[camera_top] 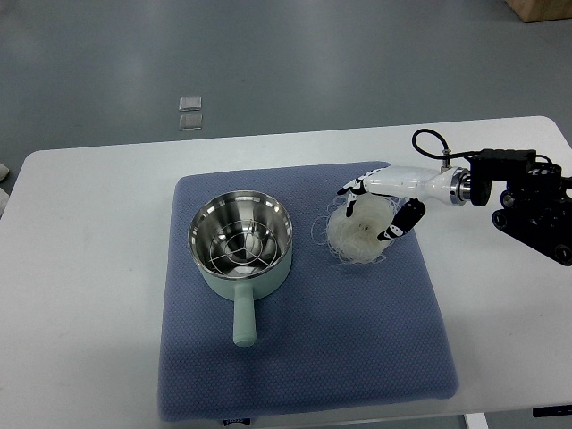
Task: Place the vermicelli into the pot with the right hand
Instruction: 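Lower the right hand onto the vermicelli and close fingers around it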
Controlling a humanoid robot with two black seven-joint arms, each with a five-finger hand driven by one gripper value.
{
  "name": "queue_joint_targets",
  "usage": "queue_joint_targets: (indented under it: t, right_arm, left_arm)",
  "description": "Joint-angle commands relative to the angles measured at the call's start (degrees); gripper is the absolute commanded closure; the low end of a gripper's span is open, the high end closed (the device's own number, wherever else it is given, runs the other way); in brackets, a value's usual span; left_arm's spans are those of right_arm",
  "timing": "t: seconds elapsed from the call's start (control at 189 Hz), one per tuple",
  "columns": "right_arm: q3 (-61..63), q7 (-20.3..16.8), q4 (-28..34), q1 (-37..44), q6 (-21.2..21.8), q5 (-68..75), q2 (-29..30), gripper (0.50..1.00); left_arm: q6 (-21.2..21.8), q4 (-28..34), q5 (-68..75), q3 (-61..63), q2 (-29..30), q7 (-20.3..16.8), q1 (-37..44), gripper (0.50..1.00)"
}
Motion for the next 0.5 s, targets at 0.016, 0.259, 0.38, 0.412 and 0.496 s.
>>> queue_joint_targets:
  t: [0.016,0.259,0.38,0.412,0.496]
  right_arm:
    - [-0.09,0.18,0.26,0.23,0.35,0.29,0.18,0.576]
    - [-0.26,0.09,0.26,-0.91,0.61,-0.15,0.36,0.576]
    - [-0.26,0.09,0.26,-1.87,0.61,-0.15,0.36,0.576]
    - [-0.18,0.09,0.18,-2.14,0.61,-0.15,0.36,0.576]
    - [-0.17,0.09,0.18,-2.4,0.53,-0.15,0.36,0.579]
  left_arm:
    - [0.0,0.0,-0.09,0.0,0.0,0.01,0.0,0.5]
    - [0.0,0.0,-0.01,0.0,0.0,0.01,0.0,0.5]
    - [0.0,0.0,-0.09,0.0,0.0,0.01,0.0,0.5]
    - [0.0,0.0,-0.09,0.0,0.0,0.01,0.0,0.5]
    - [0.0,0.0,-0.09,0.0,0.0,0.01,0.0,0.5]
